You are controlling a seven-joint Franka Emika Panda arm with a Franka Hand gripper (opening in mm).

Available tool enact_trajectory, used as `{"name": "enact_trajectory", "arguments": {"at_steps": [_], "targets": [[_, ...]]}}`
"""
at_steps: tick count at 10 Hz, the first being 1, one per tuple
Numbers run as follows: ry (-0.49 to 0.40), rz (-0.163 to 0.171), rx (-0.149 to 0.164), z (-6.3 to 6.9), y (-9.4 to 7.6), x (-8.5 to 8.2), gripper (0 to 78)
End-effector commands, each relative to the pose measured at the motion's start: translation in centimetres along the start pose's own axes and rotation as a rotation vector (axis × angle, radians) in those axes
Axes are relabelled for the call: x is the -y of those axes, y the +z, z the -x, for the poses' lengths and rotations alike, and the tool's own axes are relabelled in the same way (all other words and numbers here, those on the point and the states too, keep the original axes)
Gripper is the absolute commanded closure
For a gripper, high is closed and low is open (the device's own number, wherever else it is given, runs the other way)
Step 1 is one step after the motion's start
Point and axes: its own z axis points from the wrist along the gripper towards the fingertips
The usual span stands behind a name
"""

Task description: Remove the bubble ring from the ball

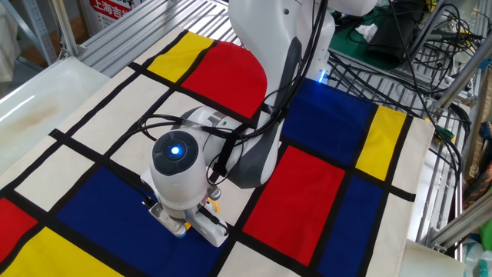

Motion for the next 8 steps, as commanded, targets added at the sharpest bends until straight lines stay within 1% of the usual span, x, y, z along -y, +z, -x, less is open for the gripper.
{"name": "enact_trajectory", "arguments": {"at_steps": [1, 3, 8], "targets": [[0.051, 0.041, 0.024, -0.57, 0.38, 0.07, 0.1], [0.062, 0.048, 0.043, -0.72, 0.58, 0.1, 0.1], [0.07, 0.047, 0.047, -0.77, 0.42, 0.15, 0.1]]}}
